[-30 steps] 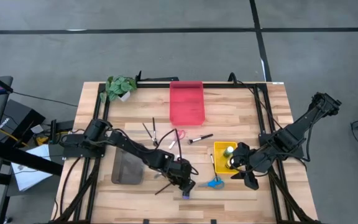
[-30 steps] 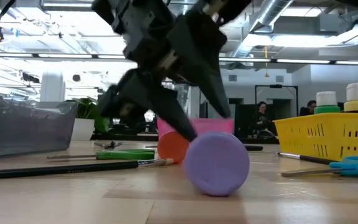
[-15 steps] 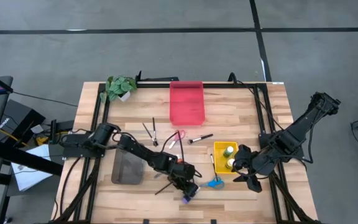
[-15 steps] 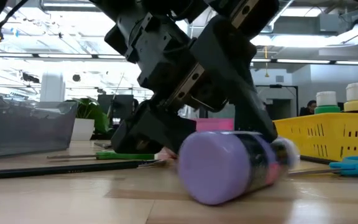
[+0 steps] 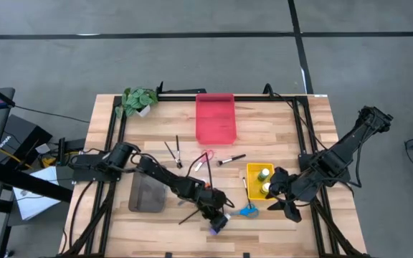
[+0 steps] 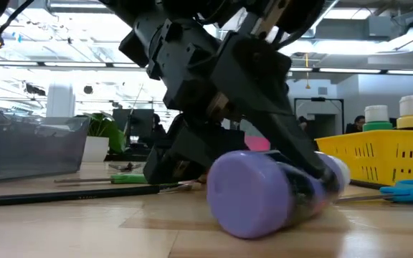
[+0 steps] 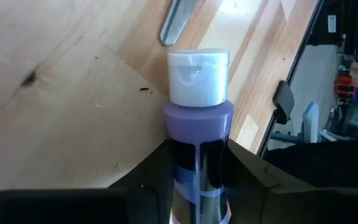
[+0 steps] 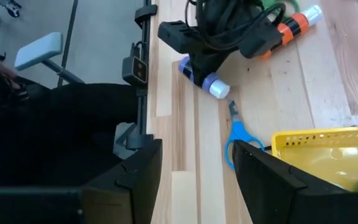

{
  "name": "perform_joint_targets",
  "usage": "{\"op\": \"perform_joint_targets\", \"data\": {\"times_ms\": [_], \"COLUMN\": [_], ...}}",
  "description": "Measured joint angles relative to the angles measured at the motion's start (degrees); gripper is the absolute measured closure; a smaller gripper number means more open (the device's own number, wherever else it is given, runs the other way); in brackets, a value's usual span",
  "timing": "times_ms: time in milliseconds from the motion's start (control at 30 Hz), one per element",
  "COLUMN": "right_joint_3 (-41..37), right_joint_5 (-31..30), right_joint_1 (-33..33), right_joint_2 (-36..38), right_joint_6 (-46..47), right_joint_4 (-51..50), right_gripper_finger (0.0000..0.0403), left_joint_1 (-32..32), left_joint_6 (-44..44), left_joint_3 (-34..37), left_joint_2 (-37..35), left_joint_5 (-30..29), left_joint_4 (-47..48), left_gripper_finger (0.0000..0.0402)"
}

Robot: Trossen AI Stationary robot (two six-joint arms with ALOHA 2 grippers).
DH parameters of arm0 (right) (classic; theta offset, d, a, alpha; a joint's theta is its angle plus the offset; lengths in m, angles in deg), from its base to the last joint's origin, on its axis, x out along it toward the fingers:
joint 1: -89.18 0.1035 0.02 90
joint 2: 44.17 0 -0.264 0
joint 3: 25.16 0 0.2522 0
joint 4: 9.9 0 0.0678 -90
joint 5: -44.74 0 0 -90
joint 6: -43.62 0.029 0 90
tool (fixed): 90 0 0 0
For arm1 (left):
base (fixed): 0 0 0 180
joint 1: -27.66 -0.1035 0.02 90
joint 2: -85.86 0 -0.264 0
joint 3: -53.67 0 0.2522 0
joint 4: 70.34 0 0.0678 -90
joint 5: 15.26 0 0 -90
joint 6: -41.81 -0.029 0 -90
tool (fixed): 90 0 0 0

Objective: Pick & Place Paint Supplies
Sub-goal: Put the violet paint bottle into the yellow bin

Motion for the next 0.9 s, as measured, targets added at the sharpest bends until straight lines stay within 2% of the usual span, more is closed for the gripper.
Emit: {"op": "perform_joint_targets", "data": {"times_ms": [67, 200, 400, 567, 733, 833, 900], "right_joint_3": [0.0, 0.0, 0.0, 0.0, -0.1, -0.1, -0.2], "right_joint_5": [-0.6, -4.2, -20.7, -31.5, -40.2, -40.1, -36.9], "right_joint_1": [0.0, 1.5, 7.2, 9.4, 7.9, 4.6, 1.5], "right_joint_2": [0.0, 0.0, 0.0, -0.1, -3.4, -6.2, -7.5], "right_joint_6": [-0.2, -0.5, -4.6, -15.6, -25.3, -26.7, -27.2], "right_joint_4": [1.0, 1.5, 3.5, 11.0, 17.0, 17.1, 16.6], "right_gripper_finger": [0.0211, 0.0211, 0.0211, 0.0211, 0.0211, 0.0211, 0.0211], "left_joint_1": [-0.5, -1.1, 0.5, 2.5, 2.9, 2.1, 1.2], "left_joint_6": [-2.4, -11.1, -27.5, -42.2, -54.6, -57.2, -58.0], "left_joint_3": [0.2, 0.5, 3.3, 9.3, 16.0, 18.5, 19.3], "left_joint_2": [-1.3, -6.0, -16.2, -22.3, -23.2, -23.1, -22.6], "left_joint_5": [-0.7, -6.1, -21.1, -32.5, -34.3, -34.3, -34.5], "left_joint_4": [0.9, 1.7, -0.9, -11.6, -26.4, -31.4, -30.8], "left_gripper_finger": [0.0297, 0.0297, 0.0296, 0.0296, 0.0296, 0.0296, 0.0296]}}
